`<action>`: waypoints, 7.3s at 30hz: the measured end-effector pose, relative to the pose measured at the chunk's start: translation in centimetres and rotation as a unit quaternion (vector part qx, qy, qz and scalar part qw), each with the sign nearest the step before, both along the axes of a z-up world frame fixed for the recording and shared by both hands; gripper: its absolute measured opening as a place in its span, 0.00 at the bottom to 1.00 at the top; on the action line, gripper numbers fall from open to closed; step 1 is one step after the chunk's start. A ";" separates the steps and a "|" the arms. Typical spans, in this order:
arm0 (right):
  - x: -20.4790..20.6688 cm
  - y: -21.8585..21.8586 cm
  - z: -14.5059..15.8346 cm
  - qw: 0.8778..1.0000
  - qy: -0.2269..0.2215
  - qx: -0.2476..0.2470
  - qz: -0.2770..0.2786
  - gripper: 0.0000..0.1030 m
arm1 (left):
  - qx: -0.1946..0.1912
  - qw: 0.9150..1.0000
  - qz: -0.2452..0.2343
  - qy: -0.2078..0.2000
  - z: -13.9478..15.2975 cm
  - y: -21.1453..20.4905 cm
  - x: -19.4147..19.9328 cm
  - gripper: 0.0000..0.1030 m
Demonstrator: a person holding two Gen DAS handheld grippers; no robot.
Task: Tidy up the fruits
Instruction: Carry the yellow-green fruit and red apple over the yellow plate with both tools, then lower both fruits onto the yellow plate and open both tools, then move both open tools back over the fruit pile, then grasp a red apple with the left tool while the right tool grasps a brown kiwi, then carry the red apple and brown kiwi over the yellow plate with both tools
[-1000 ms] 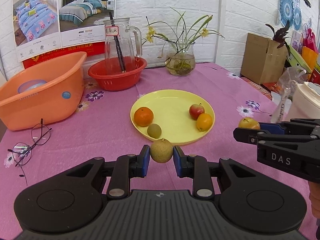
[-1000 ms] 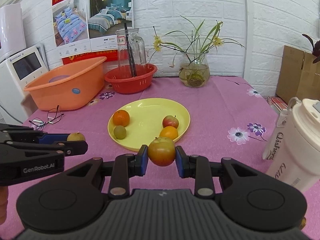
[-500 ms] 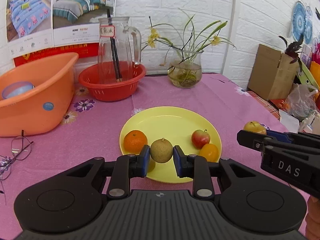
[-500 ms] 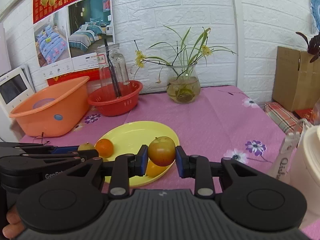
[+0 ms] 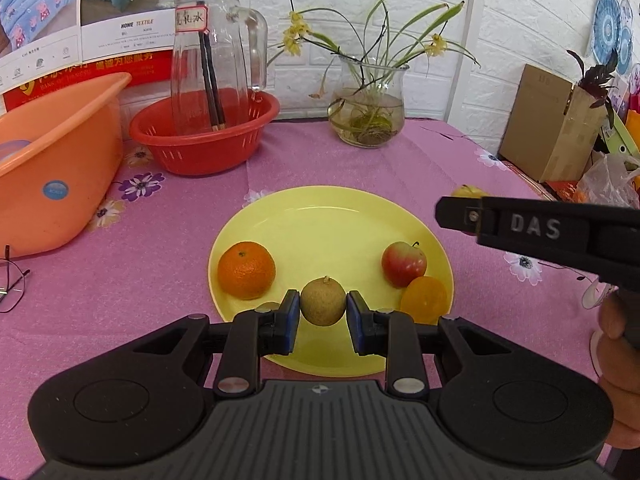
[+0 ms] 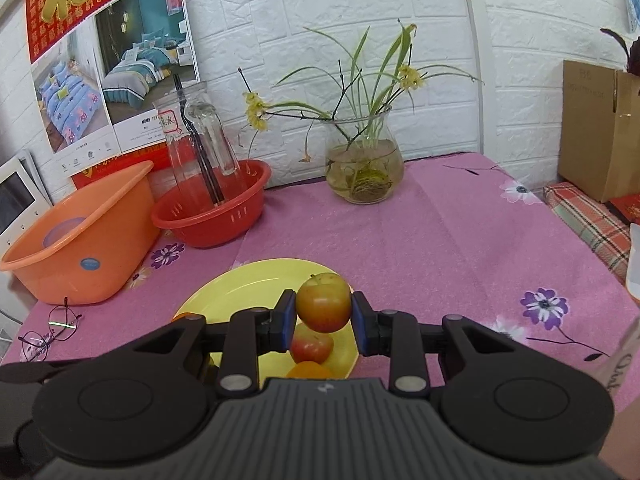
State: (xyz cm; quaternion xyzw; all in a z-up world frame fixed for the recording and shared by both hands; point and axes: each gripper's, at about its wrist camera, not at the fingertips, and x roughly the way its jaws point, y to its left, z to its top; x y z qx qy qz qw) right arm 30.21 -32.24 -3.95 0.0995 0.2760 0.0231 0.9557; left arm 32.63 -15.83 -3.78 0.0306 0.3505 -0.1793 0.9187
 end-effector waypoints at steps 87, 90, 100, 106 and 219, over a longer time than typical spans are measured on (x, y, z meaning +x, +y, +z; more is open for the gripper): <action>-19.6 10.3 -1.6 0.981 -0.031 -0.069 0.178 0.71 | 0.021 0.999 -0.017 -0.041 -1.4 14.2 -21.9 0.38; -20.0 11.0 -2.1 0.978 -0.024 -0.073 0.193 0.71 | 0.021 0.999 -0.021 -0.036 -1.8 14.1 -21.9 0.38; -20.4 12.3 -3.0 0.971 -0.006 -0.075 0.225 0.71 | 0.023 0.999 -0.020 -0.032 -2.4 14.1 -21.1 0.39; -20.7 12.8 -3.7 0.968 0.005 -0.083 0.238 0.71 | 0.014 0.999 -0.019 -0.030 -2.6 13.9 -20.7 0.39; -12.8 3.8 1.6 0.993 -0.026 -0.028 0.112 0.71 | -0.020 0.998 -0.037 -0.056 4.1 6.4 -11.1 0.30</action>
